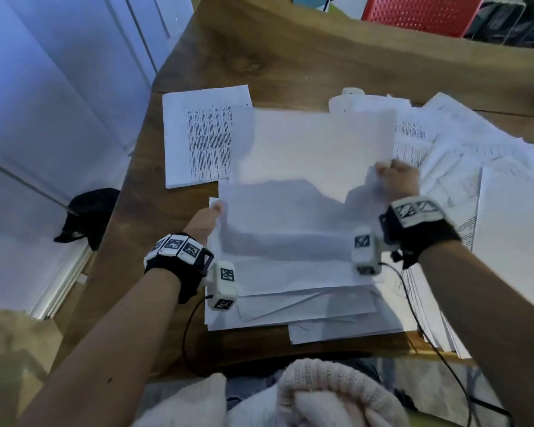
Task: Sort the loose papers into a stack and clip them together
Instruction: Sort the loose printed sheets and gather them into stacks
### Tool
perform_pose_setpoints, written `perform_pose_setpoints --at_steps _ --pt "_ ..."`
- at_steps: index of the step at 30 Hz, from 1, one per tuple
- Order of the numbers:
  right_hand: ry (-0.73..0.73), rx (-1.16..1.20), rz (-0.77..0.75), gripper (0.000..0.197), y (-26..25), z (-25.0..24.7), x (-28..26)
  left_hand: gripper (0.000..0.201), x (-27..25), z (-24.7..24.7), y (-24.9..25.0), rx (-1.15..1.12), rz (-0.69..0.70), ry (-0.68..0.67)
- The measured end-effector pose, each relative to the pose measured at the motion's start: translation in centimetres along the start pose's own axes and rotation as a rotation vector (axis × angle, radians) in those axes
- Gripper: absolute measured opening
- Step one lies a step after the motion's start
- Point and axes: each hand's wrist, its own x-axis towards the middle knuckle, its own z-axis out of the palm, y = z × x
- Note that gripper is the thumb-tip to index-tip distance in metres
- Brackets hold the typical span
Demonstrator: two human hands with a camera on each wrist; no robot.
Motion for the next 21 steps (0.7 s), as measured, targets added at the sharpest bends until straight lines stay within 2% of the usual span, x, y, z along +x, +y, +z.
perform_pose_setpoints --at_steps 2,3,5,6,7,9,11,13,15,16,17,19,21 --pt "-0.018 -0.007 0.044 0.014 2.6 1.6 -1.5 0.071 -0.4 0.0 -0.5 -0.224 -0.07 -0.042" --pt "-0.03 -0.027 0.074 0.016 4.0 2.3 -2.0 0.072 -0.6 0.1 -0.6 -0.337 -0.063 -0.096" --pt "-0.054 -0.056 0.11 0.017 5.9 3.3 -3.0 0.061 -1.5 0.4 -0.6 -0.511 0.052 -0.252" --pt "-0.052 -0.091 0.094 0.018 6.4 3.5 -3.2 0.052 -2.0 0.5 -0.3 -0.515 0.132 -0.252" --pt "-0.051 -0.164 0.052 0.018 6.5 3.6 -3.5 0.045 -2.2 0.8 0.0 -0.454 0.2 -0.186" --pt "-0.075 -0.334 -0.025 0.019 6.2 3.4 -3.9 0.043 -1.6 1.1 -0.2 -0.251 0.277 -0.036" --pt "-0.1 -0.462 -0.065 0.038 5.4 3.3 -4.6 0.039 -0.8 1.4 -0.7 -0.075 0.3 0.039" --pt "-0.121 -0.634 -0.216 0.066 4.4 3.5 -5.3 0.045 -0.9 1.5 -1.0 -0.001 0.282 0.025" --pt "-0.209 -0.76 -0.38 0.086 2.8 3.9 -5.3 0.032 -1.3 1.5 -0.9 -0.062 0.278 -0.044" --pt "-0.282 -0.813 -0.435 0.088 1.8 4.0 -5.2 0.027 -1.2 1.5 -0.9 -0.092 0.29 -0.08" --pt "-0.362 -0.864 -0.471 0.082 0.6 4.0 -5.0 0.025 -1.4 1.4 -0.6 -0.113 0.311 -0.105" --pt "-0.497 -0.958 -0.496 0.051 -2.1 3.7 -4.7 0.02 -2.0 1.1 0.7 -0.155 0.371 -0.089" --pt "-0.521 -0.951 -0.543 0.032 -4.5 2.9 -4.5 0.014 -2.3 1.1 2.5 -0.231 0.434 -0.026"
